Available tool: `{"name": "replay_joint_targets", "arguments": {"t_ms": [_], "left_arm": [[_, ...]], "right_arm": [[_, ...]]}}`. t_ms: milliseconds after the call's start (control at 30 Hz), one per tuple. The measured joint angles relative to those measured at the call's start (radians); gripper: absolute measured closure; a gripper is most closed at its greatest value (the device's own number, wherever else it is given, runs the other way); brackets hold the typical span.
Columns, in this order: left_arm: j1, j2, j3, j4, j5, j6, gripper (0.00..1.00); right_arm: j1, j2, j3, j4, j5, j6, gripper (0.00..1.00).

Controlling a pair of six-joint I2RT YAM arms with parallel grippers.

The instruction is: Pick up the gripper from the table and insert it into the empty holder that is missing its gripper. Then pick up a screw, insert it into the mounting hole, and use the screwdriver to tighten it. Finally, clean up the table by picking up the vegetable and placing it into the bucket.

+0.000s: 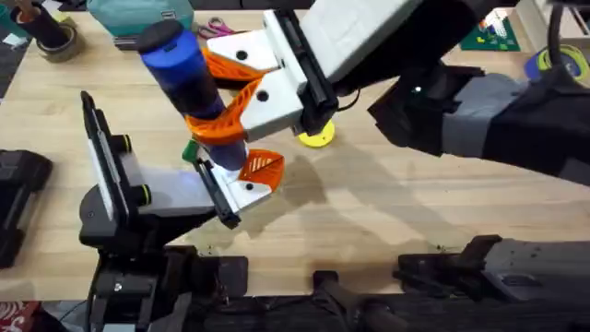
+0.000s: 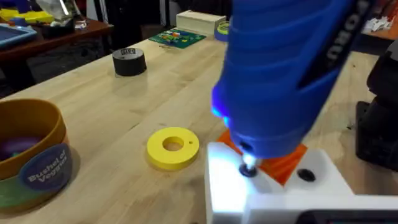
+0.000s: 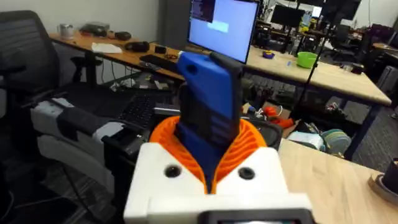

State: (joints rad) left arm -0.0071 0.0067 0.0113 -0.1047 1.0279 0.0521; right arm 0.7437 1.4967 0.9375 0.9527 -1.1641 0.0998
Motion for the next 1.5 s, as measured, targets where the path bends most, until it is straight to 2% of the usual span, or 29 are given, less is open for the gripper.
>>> {"name": "replay_joint_targets", "arguments": {"t_ms": [533,700,900,1000,1267,1367,1500], "left_arm": [[0.0,0.0,0.0,0.001,0.0,0.001,0.993],[0.0,0.0,0.0,0.001,0.0,0.001,0.993],[0.0,0.0,0.0,0.001,0.0,0.001,0.993],[0.0,0.0,0.0,0.001,0.0,0.001,0.993],[0.0,0.0,0.0,0.001,0.0,0.001,0.993],[0.0,0.0,0.0,0.001,0.0,0.001,0.993],[0.0,0.0,0.0,0.001,0.0,0.001,0.993]], "right_arm": [[0.001,0.0,-0.006,0.05,0.018,0.03,0.977],[0.002,0.0,-0.006,0.131,0.053,0.074,0.977],[0.001,0.0,0.002,0.104,0.062,0.102,0.977],[-0.006,0.0,0.063,-0.059,0.064,0.109,0.977],[-0.109,0.0,0.432,-0.821,0.102,-0.002,0.978],[-0.153,0.001,0.57,-1.114,0.168,-0.097,0.978],[-0.188,0.0,0.695,-1.438,0.324,-0.25,0.978]]}}
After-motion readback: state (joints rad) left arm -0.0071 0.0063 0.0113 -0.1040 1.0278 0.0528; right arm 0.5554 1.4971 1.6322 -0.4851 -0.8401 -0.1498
